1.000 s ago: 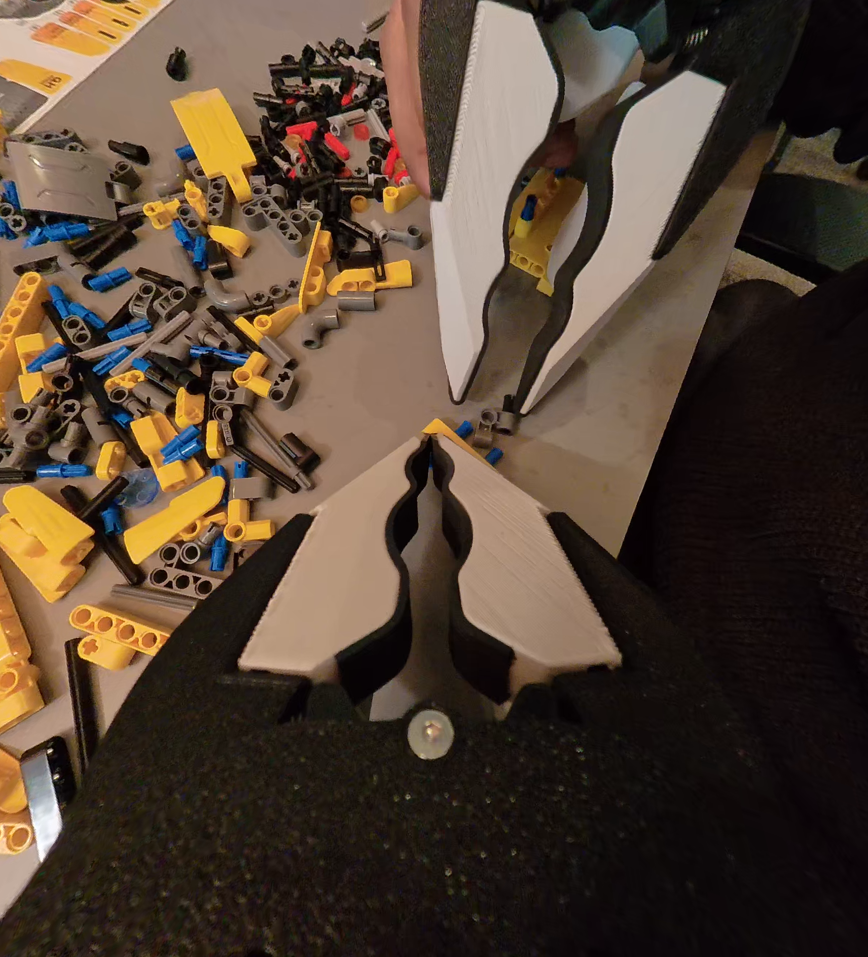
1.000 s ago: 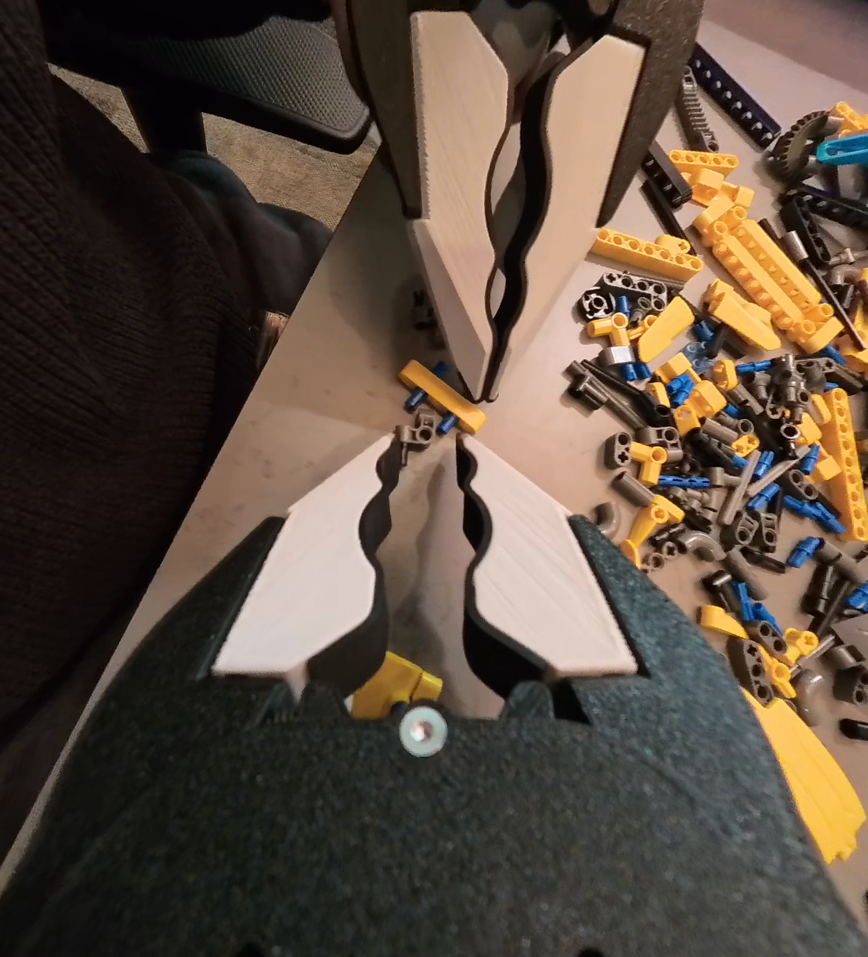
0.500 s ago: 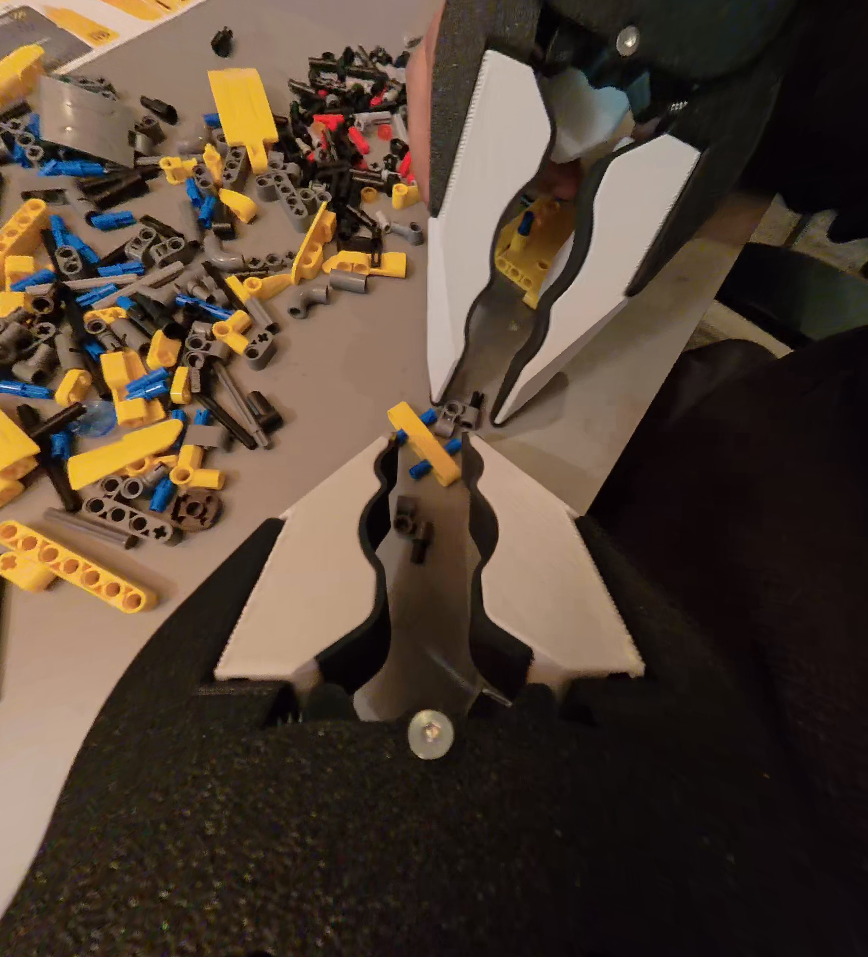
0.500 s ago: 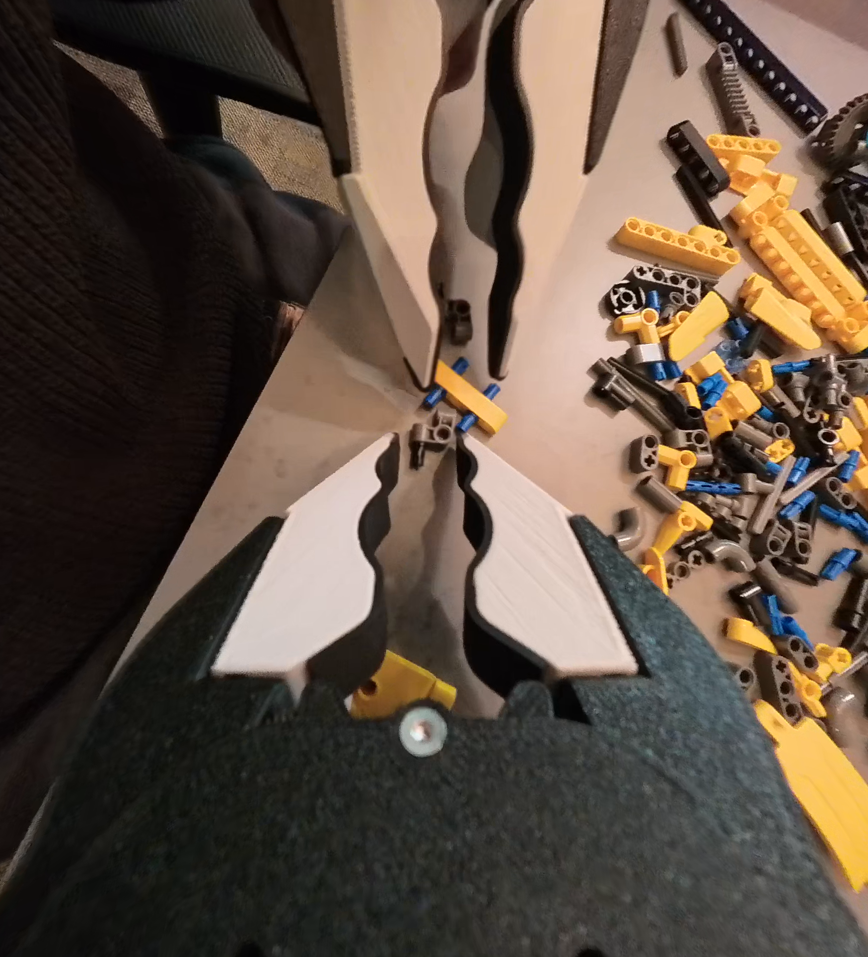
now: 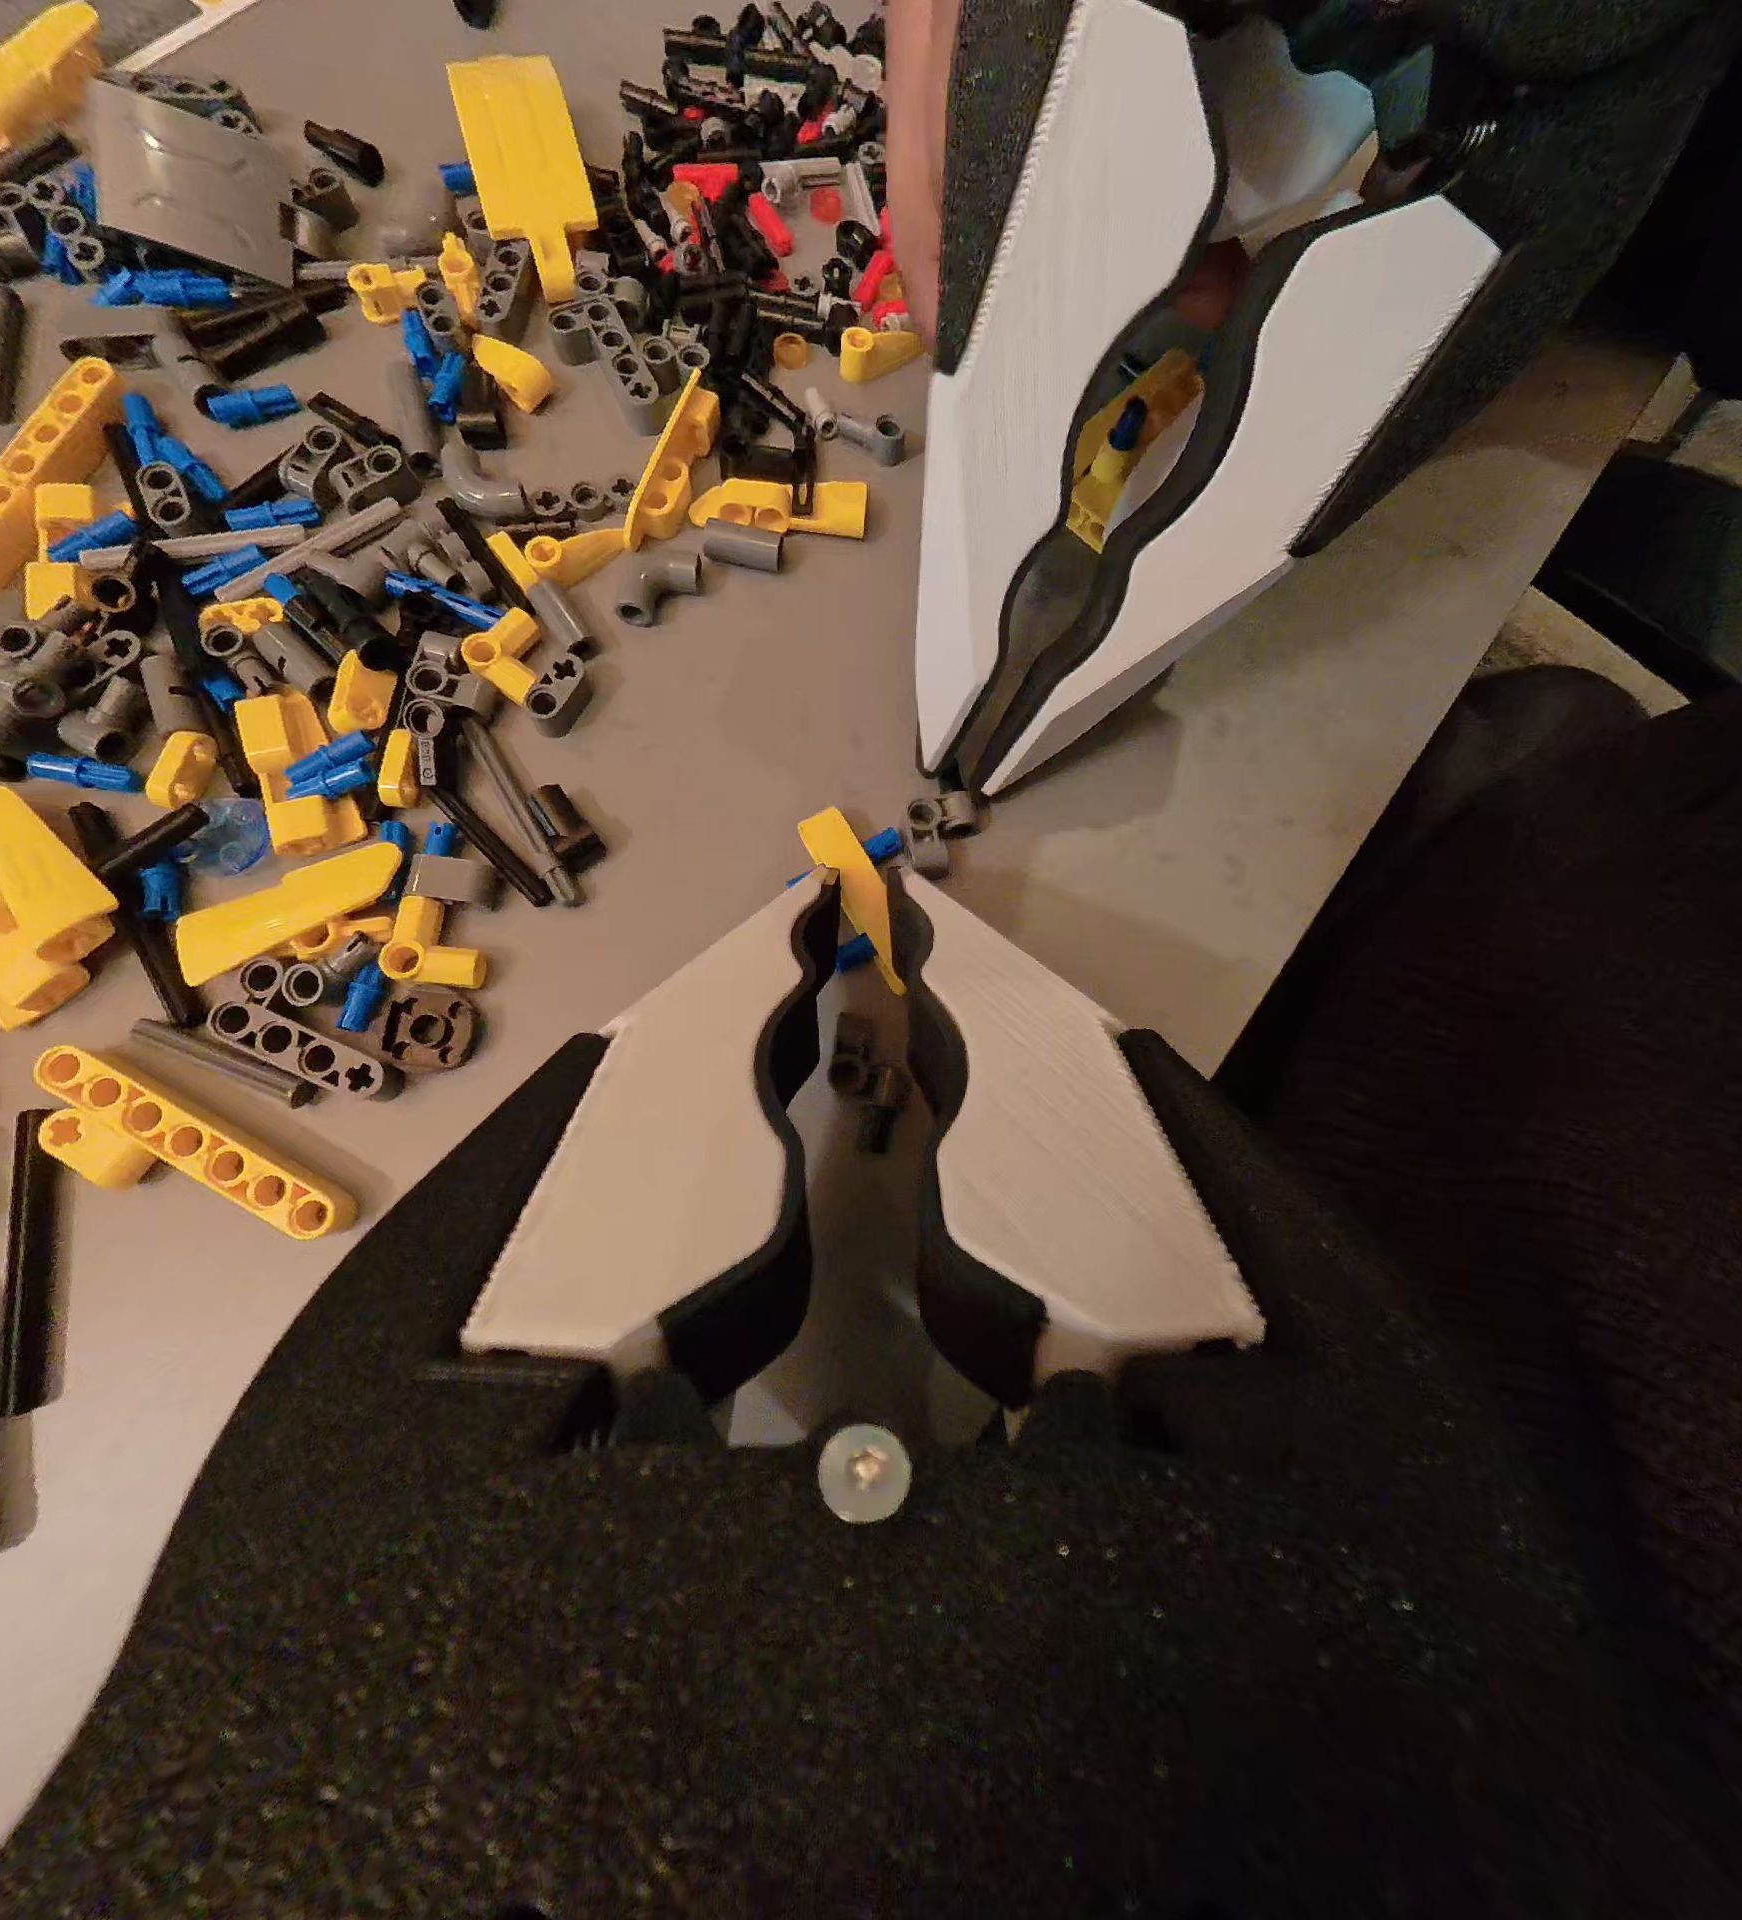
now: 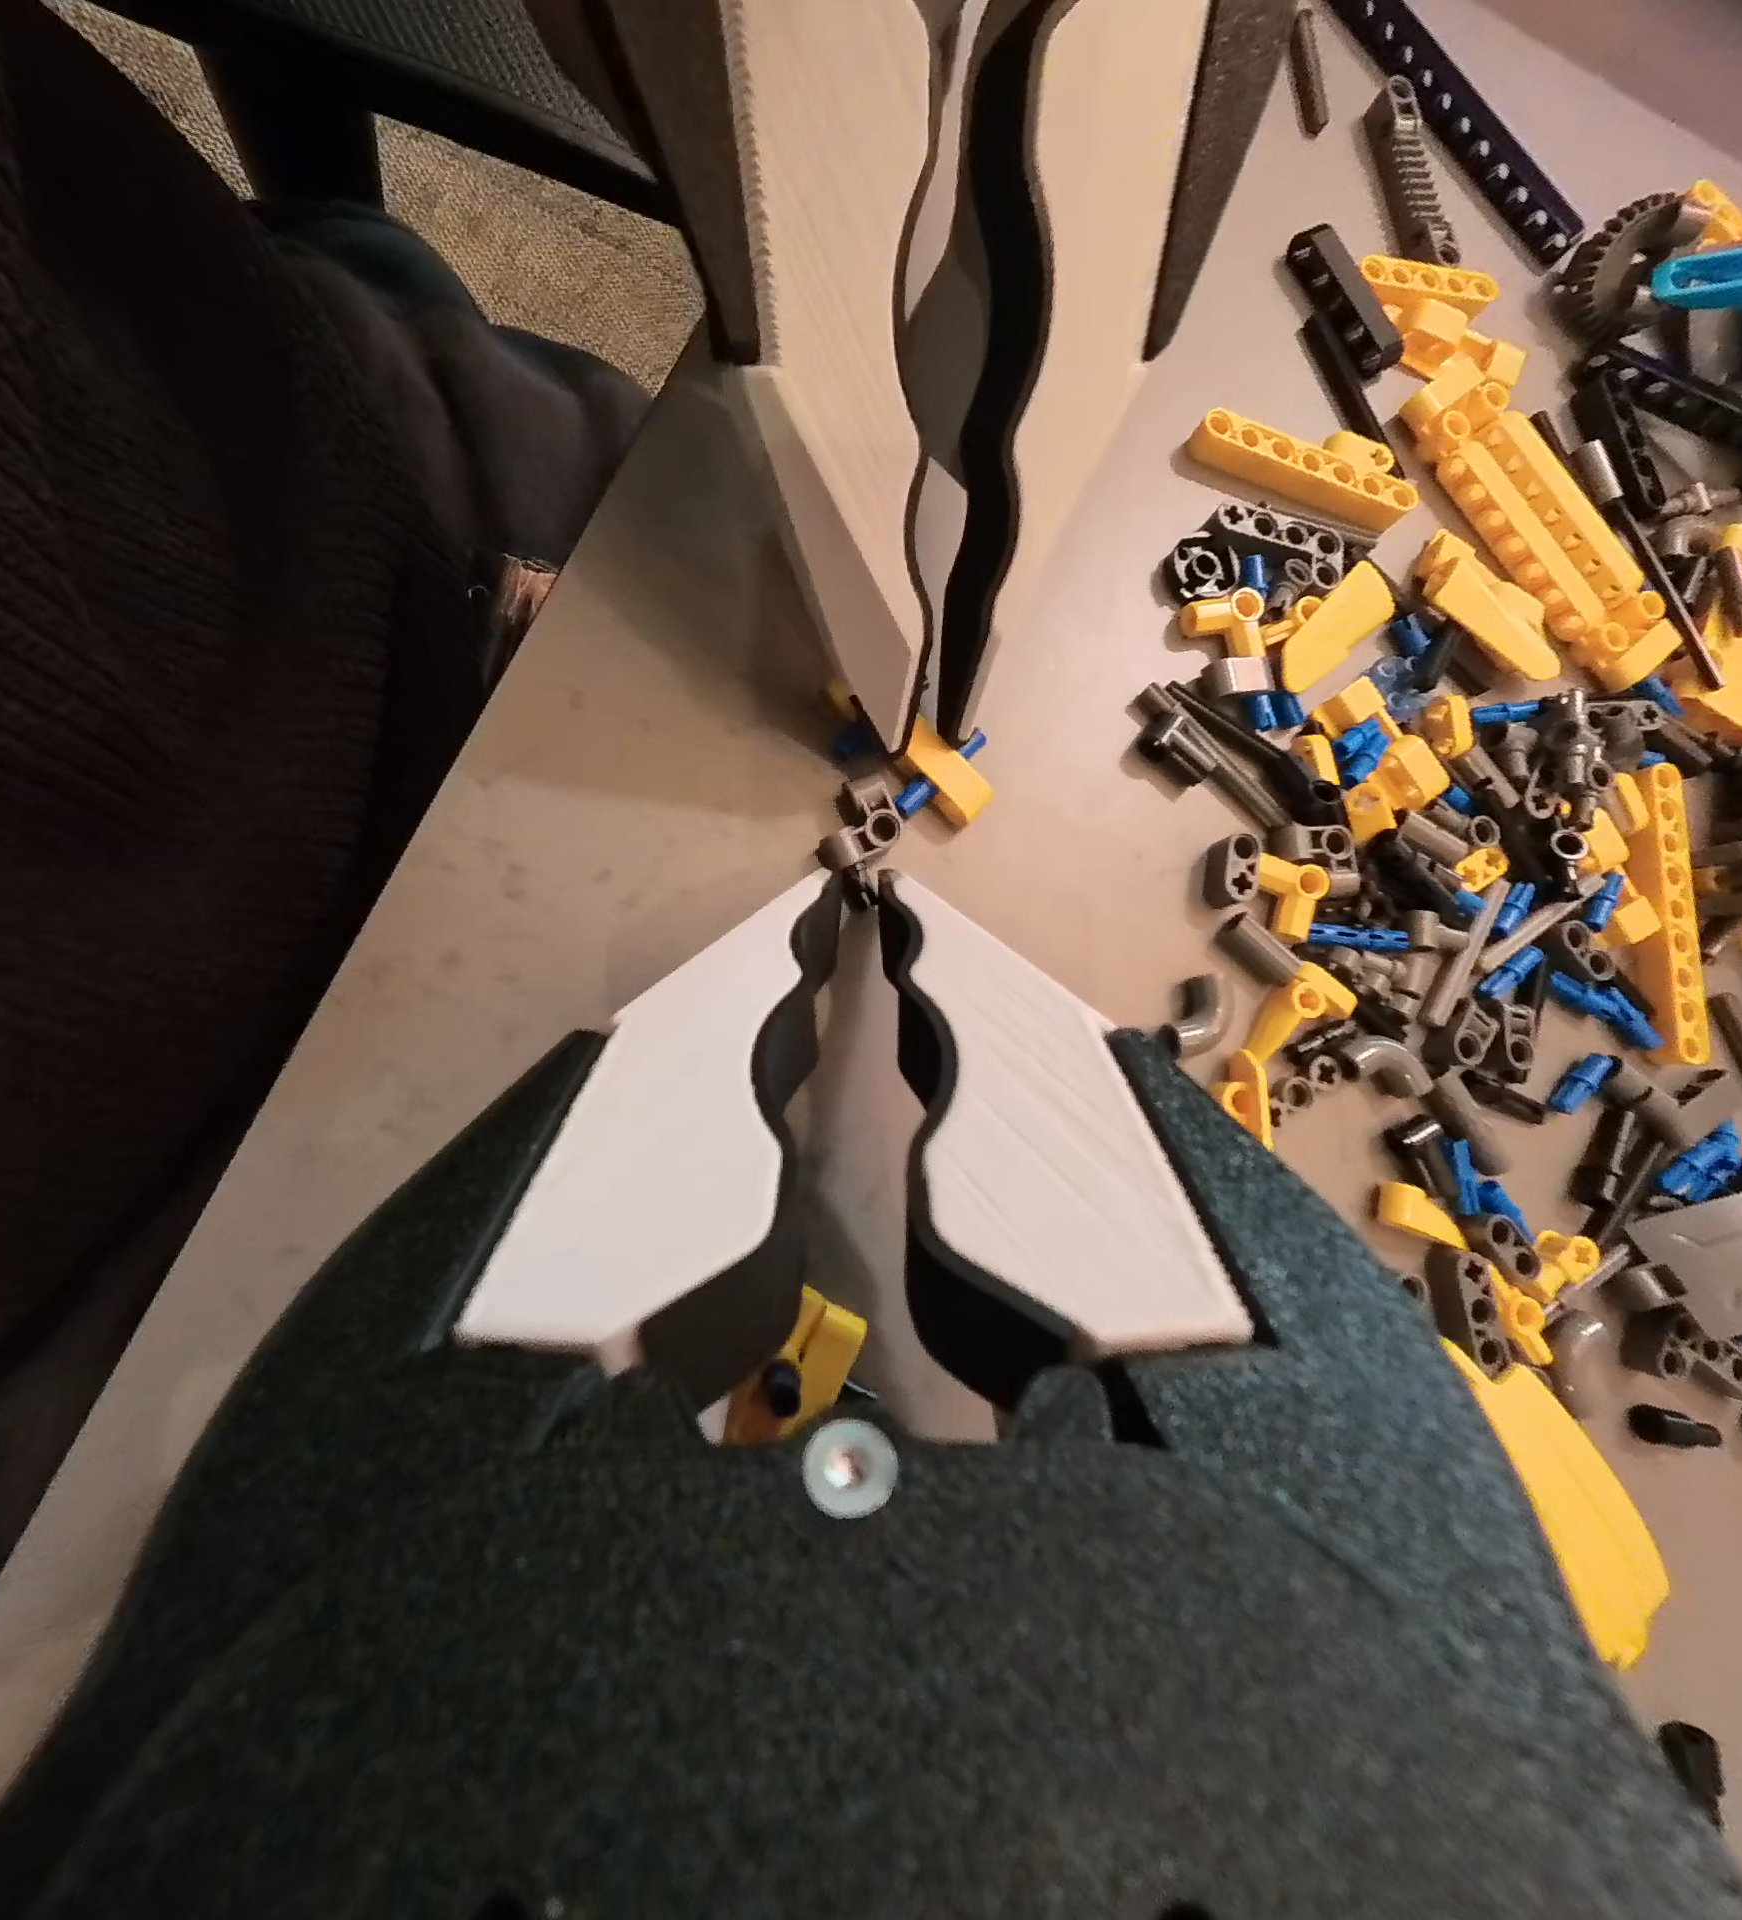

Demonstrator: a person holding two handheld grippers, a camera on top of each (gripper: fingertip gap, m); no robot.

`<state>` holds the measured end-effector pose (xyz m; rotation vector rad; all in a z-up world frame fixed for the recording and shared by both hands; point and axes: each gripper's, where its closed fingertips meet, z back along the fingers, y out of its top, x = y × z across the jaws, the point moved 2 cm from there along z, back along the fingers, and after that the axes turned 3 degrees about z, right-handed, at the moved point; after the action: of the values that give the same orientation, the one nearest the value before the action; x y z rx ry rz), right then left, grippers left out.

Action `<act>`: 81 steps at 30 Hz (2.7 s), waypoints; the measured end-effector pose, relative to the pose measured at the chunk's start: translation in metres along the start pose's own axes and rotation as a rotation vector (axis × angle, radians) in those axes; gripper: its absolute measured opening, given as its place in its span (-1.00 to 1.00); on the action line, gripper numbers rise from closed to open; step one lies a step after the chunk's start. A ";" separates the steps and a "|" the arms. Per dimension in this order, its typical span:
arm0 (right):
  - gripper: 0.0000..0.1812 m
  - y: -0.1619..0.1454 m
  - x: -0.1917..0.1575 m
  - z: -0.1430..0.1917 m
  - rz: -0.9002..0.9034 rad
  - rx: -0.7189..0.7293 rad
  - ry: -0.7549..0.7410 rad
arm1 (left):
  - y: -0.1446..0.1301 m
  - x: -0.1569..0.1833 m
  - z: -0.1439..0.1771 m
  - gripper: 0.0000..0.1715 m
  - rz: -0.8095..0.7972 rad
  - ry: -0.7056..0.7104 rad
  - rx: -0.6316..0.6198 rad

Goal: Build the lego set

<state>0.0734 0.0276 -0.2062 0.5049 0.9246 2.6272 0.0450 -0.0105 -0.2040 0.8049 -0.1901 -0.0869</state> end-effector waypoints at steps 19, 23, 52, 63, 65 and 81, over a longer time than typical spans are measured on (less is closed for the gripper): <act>-0.82 0.010 0.002 0.000 -0.016 0.071 -0.012 | 0.000 -0.006 0.003 -0.91 -0.054 -0.053 -0.072; -0.82 0.008 0.002 -0.004 -0.011 0.057 -0.018 | 0.001 -0.008 0.004 -0.91 -0.093 -0.100 -0.077; -0.83 0.007 0.005 -0.009 -0.055 0.010 -0.049 | -0.003 -0.009 -0.001 -0.92 -0.050 0.015 -0.101; -0.83 0.008 0.006 -0.011 -0.119 0.024 -0.044 | -0.004 -0.011 -0.001 -0.92 -0.058 0.026 -0.093; -0.84 0.008 0.006 -0.011 -0.131 0.027 -0.043 | -0.004 -0.011 -0.001 -0.92 -0.063 0.032 -0.095; -0.88 0.007 0.006 -0.008 -0.229 0.031 -0.064 | -0.004 -0.010 -0.001 -0.92 -0.063 0.032 -0.085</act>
<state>0.0630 0.0207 -0.2066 0.4587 0.9437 2.3818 0.0355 -0.0108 -0.2087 0.7268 -0.1297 -0.1407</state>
